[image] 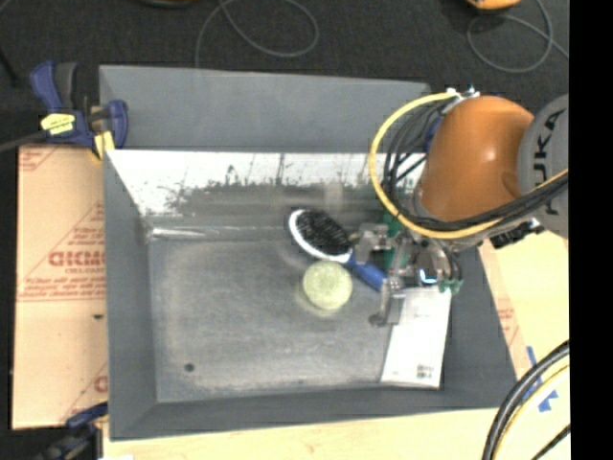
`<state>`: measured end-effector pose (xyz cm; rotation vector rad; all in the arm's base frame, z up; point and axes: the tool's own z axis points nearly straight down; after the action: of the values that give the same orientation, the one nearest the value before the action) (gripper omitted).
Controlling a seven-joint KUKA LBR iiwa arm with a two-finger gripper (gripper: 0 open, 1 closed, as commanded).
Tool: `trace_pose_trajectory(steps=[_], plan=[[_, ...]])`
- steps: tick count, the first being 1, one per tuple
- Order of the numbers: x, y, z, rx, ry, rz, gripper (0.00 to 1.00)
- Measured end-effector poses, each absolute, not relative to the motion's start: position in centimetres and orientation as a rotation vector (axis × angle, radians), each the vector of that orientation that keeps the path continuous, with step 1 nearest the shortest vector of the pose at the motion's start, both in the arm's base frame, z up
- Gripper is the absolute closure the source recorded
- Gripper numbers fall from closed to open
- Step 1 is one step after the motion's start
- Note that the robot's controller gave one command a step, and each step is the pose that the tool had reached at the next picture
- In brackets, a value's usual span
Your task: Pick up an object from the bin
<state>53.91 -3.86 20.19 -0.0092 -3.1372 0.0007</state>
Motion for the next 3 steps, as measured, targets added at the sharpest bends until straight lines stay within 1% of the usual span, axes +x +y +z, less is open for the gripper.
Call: trace_pose_trajectory(steps=[1, 2, 3], plan=[[54.0, -3.9, 20.7, -0.007, -3.145, 0.002, 0.0], [58.9, -5.3, 14.6, -0.109, -3.154, -0.001, 0.0], [60.5, -5.7, 11.4, -0.232, -3.136, -0.001, 0.0]])
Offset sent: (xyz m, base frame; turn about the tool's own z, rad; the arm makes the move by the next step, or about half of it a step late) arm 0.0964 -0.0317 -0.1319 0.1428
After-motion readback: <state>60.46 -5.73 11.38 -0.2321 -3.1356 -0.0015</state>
